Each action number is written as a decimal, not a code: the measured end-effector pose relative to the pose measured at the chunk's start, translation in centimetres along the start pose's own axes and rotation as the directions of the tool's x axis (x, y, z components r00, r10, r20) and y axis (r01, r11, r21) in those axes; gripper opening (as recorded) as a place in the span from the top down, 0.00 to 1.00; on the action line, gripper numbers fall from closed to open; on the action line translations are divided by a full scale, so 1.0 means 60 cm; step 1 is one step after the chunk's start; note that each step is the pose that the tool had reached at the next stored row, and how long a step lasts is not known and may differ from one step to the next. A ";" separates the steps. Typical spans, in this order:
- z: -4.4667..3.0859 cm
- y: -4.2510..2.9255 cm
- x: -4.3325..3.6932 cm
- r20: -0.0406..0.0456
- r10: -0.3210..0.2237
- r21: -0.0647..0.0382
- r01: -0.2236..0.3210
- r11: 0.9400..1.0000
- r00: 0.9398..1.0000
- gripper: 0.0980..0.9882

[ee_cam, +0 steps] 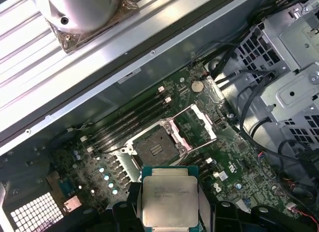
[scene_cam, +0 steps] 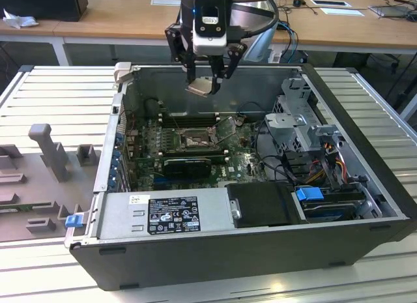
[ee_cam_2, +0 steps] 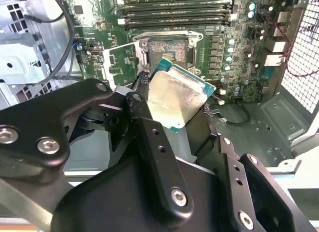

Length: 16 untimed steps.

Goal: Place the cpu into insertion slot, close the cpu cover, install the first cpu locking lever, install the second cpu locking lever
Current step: 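Place the cpu into insertion slot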

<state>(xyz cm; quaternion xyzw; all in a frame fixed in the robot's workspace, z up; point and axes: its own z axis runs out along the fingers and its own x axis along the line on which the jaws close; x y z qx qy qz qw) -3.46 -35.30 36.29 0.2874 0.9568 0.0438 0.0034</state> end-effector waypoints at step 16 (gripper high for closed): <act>0.003 0.000 0.000 0.008 0.097 -0.002 -0.097 0.995 0.995 0.50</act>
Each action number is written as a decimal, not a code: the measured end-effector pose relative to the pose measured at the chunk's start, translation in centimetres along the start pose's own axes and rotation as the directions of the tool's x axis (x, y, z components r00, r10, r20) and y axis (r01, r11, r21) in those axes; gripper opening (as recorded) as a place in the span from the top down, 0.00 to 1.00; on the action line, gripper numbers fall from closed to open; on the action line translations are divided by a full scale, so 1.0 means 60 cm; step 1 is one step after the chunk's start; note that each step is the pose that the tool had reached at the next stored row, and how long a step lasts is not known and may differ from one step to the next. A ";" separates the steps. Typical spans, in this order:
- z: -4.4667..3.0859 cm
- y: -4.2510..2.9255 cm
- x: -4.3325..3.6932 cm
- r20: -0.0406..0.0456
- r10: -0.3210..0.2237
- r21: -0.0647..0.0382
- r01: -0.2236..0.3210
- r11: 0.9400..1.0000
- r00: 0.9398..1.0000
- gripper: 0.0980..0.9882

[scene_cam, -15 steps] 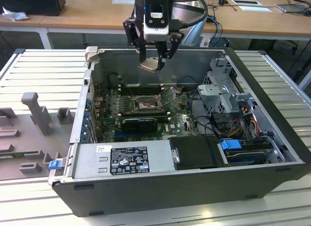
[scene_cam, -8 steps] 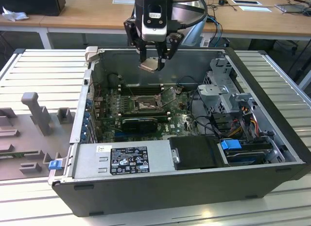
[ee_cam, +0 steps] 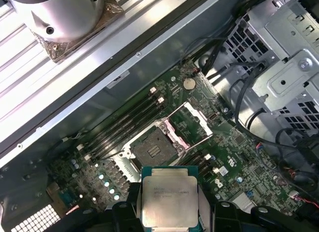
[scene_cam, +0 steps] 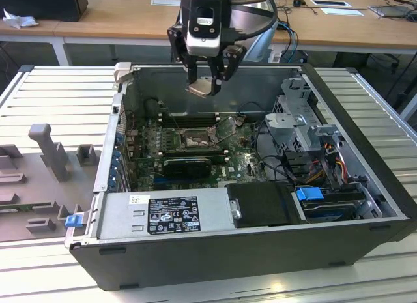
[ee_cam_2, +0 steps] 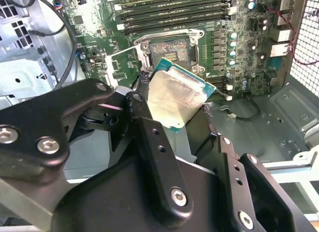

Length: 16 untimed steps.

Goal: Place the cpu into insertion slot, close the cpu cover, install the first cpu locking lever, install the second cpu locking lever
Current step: 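Place the cpu into insertion slot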

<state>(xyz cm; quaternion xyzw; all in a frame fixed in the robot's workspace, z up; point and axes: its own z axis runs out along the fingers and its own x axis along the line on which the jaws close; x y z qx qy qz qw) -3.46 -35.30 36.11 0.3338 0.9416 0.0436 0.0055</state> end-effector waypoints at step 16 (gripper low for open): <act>0.003 0.000 0.000 0.010 0.114 -0.002 -0.114 0.993 0.993 0.50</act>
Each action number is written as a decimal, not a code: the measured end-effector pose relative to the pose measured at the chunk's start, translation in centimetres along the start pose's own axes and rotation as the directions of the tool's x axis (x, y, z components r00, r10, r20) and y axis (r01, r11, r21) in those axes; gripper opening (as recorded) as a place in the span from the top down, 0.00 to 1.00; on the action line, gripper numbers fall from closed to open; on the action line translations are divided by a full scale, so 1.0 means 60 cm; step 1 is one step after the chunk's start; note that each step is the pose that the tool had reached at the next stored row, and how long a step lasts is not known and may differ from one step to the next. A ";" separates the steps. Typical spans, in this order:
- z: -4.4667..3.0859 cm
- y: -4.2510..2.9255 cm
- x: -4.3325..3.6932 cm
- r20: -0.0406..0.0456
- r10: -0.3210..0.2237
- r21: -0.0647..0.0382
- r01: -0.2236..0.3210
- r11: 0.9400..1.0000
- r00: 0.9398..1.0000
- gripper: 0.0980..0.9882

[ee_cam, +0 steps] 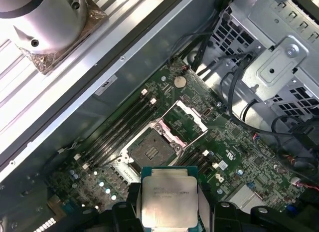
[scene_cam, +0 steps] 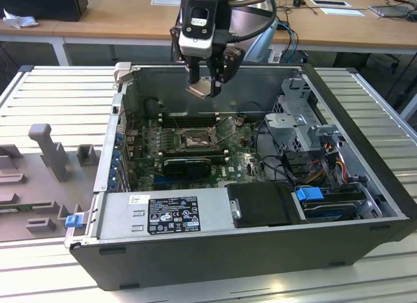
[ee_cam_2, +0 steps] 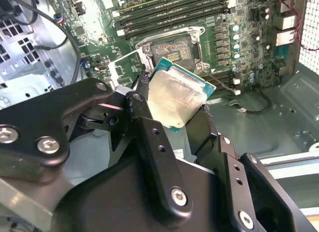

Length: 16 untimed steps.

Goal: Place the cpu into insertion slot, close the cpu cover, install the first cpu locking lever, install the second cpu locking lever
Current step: 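Place the cpu into insertion slot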

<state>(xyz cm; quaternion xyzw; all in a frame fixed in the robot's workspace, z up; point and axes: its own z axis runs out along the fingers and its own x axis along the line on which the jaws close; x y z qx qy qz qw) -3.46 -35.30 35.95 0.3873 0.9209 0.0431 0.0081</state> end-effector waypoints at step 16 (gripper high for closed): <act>0.014 -0.001 0.000 0.018 0.216 -0.006 -0.216 0.976 0.976 0.50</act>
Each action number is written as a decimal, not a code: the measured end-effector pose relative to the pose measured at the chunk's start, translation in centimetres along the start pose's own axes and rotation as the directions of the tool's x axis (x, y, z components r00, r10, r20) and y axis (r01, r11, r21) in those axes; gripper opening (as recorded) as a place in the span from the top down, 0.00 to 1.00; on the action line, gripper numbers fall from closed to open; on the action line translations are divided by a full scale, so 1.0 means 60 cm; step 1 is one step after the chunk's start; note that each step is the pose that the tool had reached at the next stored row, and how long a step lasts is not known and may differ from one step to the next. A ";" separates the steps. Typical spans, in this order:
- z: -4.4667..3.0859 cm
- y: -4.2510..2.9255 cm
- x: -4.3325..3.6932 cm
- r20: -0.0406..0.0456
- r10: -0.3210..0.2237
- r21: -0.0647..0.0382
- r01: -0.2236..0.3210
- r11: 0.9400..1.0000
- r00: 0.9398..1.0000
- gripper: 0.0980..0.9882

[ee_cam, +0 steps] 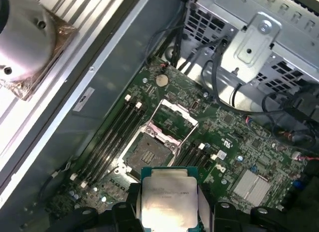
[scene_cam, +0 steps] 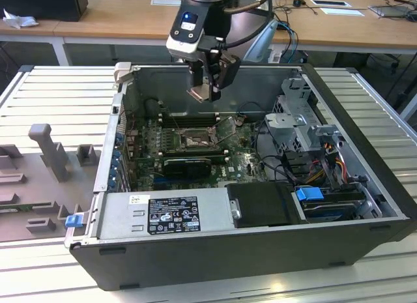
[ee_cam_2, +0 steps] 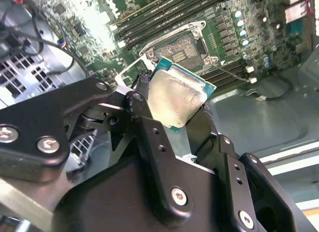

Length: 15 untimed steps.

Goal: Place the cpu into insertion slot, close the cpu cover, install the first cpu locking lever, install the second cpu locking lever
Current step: 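Place the cpu into insertion slot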

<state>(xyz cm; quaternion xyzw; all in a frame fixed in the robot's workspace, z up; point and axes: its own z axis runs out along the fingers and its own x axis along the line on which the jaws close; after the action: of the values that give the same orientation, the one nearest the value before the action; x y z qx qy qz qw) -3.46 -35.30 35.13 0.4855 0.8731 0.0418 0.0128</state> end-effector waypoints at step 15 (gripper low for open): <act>0.021 -0.002 0.000 0.017 0.205 -0.006 -0.205 0.979 0.979 0.50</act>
<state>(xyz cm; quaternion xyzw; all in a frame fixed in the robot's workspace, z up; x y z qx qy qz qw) -3.46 -35.30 33.88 0.5732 0.8182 0.0403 0.0170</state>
